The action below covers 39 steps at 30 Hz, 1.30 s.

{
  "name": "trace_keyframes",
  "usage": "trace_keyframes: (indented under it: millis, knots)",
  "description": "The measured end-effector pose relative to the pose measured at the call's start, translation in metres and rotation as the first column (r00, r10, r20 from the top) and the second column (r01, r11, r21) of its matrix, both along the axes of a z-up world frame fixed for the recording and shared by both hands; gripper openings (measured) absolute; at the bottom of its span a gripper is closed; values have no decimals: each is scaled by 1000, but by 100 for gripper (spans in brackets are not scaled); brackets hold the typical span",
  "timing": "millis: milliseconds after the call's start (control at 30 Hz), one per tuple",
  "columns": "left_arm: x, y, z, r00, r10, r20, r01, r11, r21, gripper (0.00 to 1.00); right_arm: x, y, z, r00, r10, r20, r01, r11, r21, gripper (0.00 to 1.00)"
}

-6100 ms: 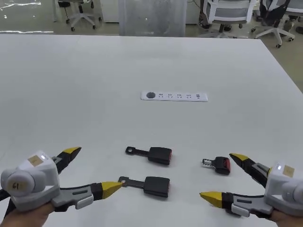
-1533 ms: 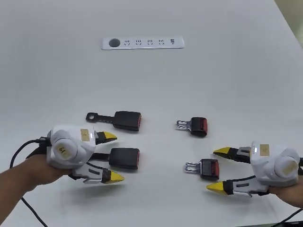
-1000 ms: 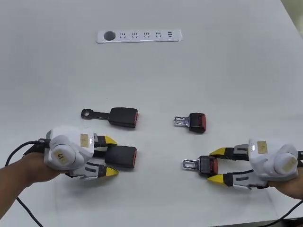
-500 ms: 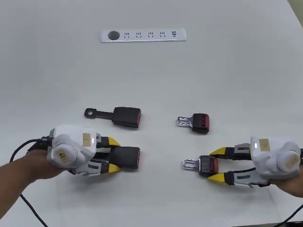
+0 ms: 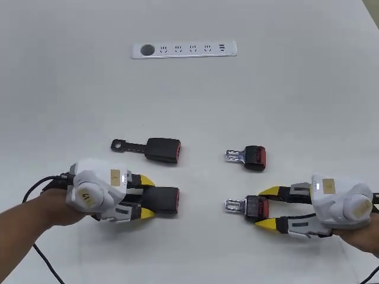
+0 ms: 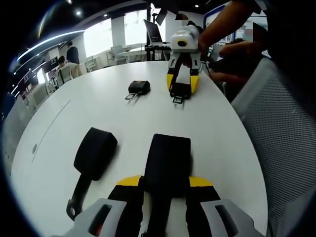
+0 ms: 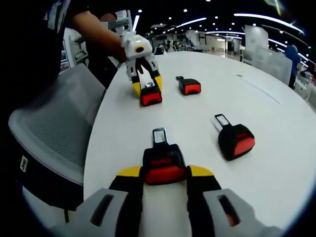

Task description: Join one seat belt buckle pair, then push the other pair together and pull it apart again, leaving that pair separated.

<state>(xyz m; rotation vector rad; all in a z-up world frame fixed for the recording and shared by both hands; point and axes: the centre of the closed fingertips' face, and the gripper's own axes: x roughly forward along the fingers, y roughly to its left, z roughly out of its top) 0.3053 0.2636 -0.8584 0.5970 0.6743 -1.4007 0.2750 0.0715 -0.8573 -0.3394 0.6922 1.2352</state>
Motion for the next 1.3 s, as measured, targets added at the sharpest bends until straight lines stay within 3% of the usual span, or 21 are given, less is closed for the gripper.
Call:
trace_keyframes:
  millis: [867, 1000, 1267, 1300]
  knots:
    - [-1, 1, 0, 1000, 0, -5, 0, 1000, 31, 34, 15, 69, 1, 999, 35, 5, -36, 998, 48, 34]
    - [-1, 1, 0, 1000, -3, -4, 3, 999, 39, 34, 17, 83, 1, 999, 34, -7, -34, 996, 83, 34]
    - [-2, 1, -1, 1000, -8, -4, 9, 999, 49, 34, 17, 102, -1, 999, 53, 13, -53, 996, 74, 34]
    - [-2, 1, -1, 1000, -8, -5, 8, 999, 50, 34, 17, 100, -2, 997, 70, 32, -72, 996, 60, 34]
